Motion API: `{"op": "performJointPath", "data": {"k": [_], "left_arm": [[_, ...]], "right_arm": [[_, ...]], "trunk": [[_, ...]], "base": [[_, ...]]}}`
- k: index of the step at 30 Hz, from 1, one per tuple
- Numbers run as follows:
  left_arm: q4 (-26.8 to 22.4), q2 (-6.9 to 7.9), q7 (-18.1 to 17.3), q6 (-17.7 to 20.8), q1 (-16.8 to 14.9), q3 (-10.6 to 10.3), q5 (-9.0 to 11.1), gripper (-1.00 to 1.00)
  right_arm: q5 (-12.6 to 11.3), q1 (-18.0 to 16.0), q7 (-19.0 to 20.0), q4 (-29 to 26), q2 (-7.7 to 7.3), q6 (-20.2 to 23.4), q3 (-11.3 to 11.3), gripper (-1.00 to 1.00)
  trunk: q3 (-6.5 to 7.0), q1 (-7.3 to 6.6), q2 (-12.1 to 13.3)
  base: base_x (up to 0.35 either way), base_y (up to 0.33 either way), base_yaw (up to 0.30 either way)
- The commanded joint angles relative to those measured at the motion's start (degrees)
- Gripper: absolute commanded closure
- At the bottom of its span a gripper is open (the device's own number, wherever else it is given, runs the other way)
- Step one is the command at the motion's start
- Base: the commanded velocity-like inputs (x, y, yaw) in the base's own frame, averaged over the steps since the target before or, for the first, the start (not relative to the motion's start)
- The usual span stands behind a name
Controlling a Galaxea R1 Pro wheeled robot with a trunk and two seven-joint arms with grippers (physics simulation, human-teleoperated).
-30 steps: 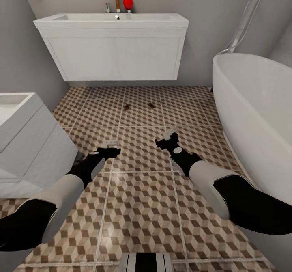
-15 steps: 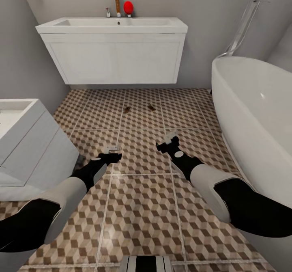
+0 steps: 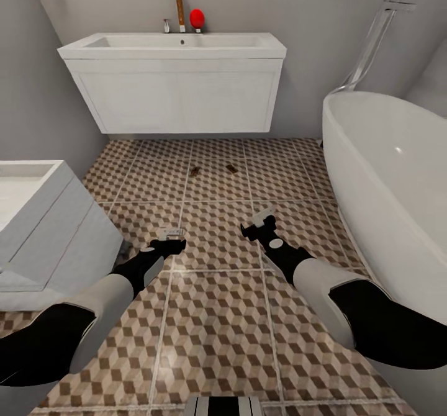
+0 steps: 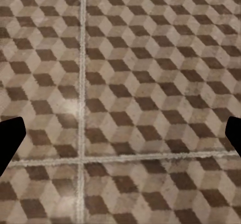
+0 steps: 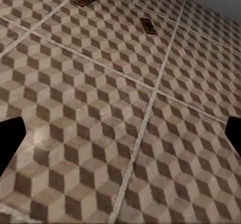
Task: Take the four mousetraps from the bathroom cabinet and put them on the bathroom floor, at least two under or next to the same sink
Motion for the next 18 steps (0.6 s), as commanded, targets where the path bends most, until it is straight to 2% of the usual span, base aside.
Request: {"op": "performJointPath", "data": {"k": [1, 9, 18], "left_arm": [[0.00, 0.02, 0.23, 0.20, -0.01, -0.47, 0.54, -1.00], [1.21, 0.01, 0.19, -0.37, -0.01, -0.48, 0.54, -1.00], [6.78, -0.94, 0.14, -4.31, 0.19, -0.49, 0.50, -1.00]], "right_arm": [[0.60, 0.07, -0.45, 0.10, 0.02, -0.12, 0.08, -1.00], [0.60, 0.46, -0.44, 0.10, -0.09, -1.14, 0.08, -1.00], [0.52, 1.98, -0.44, 0.10, -0.70, -2.40, 0.08, -1.00]], "trunk": [[0.15, -0.23, 0.40], [1.58, -1.99, 3.61], [3.20, -3.97, 7.22]], "base": [[0.000, 0.000, 0.000], [0.000, 0.000, 0.000], [0.000, 0.000, 0.000]]}}
